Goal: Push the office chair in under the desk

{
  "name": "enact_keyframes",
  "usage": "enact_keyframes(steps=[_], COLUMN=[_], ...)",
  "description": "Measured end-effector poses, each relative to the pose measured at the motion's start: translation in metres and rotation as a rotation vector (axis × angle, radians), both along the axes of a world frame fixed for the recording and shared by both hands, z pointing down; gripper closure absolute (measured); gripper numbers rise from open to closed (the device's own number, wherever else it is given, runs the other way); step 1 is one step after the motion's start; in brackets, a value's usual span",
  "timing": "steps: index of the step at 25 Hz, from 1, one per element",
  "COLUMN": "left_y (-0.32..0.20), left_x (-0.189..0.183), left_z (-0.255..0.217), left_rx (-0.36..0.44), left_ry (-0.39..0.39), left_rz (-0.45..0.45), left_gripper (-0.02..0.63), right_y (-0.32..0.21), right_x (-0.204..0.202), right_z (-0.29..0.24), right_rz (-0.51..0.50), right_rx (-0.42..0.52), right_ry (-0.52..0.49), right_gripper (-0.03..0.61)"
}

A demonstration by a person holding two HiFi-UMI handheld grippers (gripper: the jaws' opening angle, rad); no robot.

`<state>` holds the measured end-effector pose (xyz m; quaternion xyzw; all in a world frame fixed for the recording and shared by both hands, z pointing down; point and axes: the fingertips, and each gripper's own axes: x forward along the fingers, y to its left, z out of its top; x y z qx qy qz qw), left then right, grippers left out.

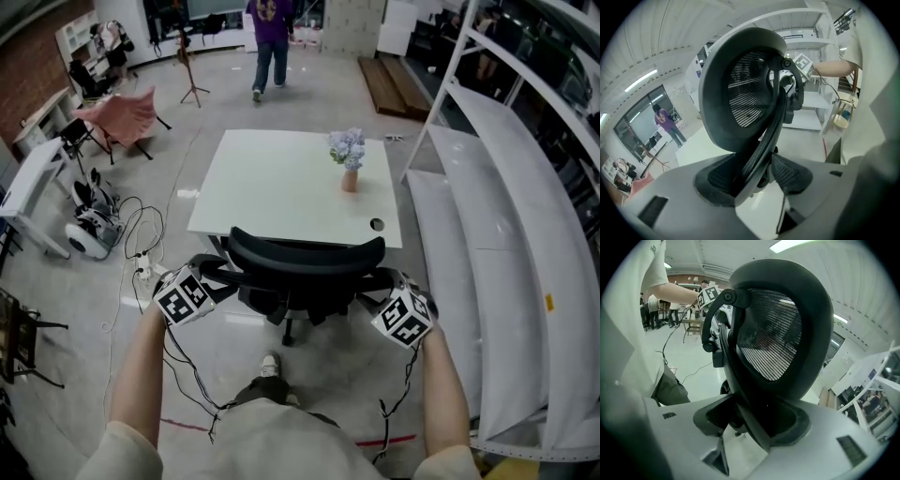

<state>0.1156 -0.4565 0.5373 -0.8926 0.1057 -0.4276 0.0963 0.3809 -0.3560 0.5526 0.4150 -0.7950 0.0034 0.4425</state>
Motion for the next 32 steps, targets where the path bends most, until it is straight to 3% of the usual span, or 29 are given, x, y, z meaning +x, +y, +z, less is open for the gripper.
enact_keyframes(steps=[16, 32], left_y=[-0.093, -0.135], left_x=[0.025, 0.031], left_z=[-0.001, -0.002], left_rx=[0.012, 0.011], left_ry=[-0.006, -0.008], left_rz=[0.015, 0.040], left_gripper=[0.365, 0.356], right_y=[-0.089, -0.123], right_x=[0.024, 0.025], right_z=[0.000, -0.001], right_rz=[0.051, 0.085], right_rx=[-0.024, -0.041], right_ry=[0.007, 0.016], right_gripper=[0.342, 0.339])
